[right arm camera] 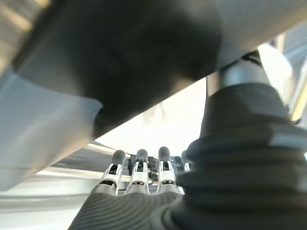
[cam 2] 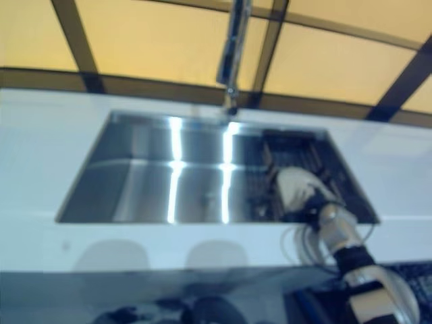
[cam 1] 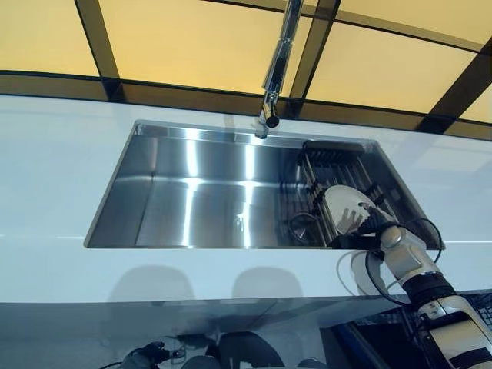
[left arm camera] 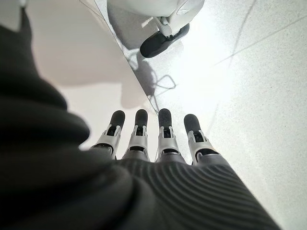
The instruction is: Take plates into dishwasher
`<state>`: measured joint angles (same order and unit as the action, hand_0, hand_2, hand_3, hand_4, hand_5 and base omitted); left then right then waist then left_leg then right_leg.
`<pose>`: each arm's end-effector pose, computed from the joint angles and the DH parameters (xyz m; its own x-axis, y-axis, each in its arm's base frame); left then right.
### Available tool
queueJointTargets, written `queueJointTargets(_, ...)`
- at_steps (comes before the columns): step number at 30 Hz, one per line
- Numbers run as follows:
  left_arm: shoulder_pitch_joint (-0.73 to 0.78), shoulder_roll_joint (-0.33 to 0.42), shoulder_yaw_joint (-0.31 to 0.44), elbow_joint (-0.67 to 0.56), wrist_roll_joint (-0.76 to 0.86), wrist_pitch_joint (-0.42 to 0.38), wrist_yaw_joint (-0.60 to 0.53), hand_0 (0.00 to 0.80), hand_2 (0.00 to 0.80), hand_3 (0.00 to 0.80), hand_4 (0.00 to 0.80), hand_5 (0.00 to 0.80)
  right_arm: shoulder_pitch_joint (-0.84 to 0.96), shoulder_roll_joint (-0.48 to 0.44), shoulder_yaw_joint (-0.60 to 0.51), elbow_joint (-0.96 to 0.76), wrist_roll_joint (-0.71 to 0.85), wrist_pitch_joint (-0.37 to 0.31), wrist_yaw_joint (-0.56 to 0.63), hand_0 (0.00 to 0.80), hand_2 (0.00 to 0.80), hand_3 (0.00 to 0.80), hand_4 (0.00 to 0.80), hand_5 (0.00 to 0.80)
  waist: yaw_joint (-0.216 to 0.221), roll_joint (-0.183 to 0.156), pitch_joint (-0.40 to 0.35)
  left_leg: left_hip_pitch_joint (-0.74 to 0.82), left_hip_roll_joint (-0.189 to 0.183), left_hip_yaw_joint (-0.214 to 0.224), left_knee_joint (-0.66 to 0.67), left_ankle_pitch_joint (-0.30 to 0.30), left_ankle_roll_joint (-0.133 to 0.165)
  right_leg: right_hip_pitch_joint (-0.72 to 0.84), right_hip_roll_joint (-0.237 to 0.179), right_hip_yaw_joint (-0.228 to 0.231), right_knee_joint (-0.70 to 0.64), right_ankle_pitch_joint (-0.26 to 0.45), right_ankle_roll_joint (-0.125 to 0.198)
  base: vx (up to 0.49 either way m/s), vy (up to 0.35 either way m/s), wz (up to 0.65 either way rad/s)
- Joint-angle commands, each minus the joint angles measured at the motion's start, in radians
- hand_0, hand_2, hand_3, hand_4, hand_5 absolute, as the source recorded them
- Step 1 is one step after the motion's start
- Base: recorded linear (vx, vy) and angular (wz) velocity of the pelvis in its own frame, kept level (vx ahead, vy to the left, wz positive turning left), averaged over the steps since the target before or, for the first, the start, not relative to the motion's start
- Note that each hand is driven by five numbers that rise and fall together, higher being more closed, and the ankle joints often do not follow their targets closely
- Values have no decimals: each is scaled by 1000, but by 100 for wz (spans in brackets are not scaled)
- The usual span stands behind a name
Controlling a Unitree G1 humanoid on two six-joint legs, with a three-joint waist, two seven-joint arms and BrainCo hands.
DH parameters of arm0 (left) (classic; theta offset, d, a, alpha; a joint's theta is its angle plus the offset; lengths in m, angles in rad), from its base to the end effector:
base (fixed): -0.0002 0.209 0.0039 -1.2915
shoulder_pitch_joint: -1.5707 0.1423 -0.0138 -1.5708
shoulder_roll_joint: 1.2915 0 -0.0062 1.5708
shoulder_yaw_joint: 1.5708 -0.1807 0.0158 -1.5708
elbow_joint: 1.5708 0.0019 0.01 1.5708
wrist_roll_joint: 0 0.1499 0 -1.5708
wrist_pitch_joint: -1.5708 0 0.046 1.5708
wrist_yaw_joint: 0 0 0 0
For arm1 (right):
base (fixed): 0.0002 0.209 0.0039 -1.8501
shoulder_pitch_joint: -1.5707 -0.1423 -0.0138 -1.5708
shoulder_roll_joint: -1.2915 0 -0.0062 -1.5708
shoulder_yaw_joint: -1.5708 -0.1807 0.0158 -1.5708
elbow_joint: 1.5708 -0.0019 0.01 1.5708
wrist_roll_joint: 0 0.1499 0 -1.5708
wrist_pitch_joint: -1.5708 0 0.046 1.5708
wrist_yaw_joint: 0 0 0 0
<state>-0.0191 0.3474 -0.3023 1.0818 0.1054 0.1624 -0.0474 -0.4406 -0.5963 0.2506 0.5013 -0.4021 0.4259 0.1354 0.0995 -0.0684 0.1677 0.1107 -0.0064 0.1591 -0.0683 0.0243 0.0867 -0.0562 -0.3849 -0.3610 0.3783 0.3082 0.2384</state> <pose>0.0999 0.2455 -0.1094 0.3116 0.2054 -0.9277 0.3979 0.8584 0.3237 0.2855 -0.2572 0.0707 0.8636 -0.2749 -0.4226 -0.2387 0.5154 -0.8230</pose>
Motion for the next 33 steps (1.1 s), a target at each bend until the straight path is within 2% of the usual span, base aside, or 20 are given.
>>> queueJointTargets(1, -24, -26, -5, -20, 52, -8, -1, 0, 0, 0, 0, 0, -109, -16, 19, -26, -47, -23, -4, 0, 0, 0, 0, 0, 10, 24, 8, 4, 8, 42, -19, -51, -20, -58, -1, 47, 113, -94, -23, 0, 0, 0)
queueJointTargets(10, -21, -35, -10, -23, 63, -10, 1, 0, 0, 0, 0, 0, -132, 14, 21, -76, -24, -12, 5, 0, 0, 0, 0, 0, 13, 31, 12, 3, 8, 36, -19, -49, -21, -66, -6, 46, 124, -96, -26, 0, 0, 0)
queueJointTargets(21, -28, -45, -13, -30, 64, -4, -2, 0, 0, 0, 0, 0, -143, 32, 39, -102, -67, 0, 57, 0, 0, 0, 0, 0, 14, 32, 12, -1, 6, 30, -19, -45, -21, -71, -7, 48, 125, -97, -27, 0, 0, 0)
queueJointTargets(33, -45, -54, -17, -34, 55, 2, 0, 0, 0, 0, 0, 0, -145, 61, 90, -70, -229, -11, 105, 0, 0, 0, 0, 0, 27, 33, 25, -15, 3, 19, -19, -39, -22, -64, -10, 44, 117, -97, -25, -4, 2, 2)
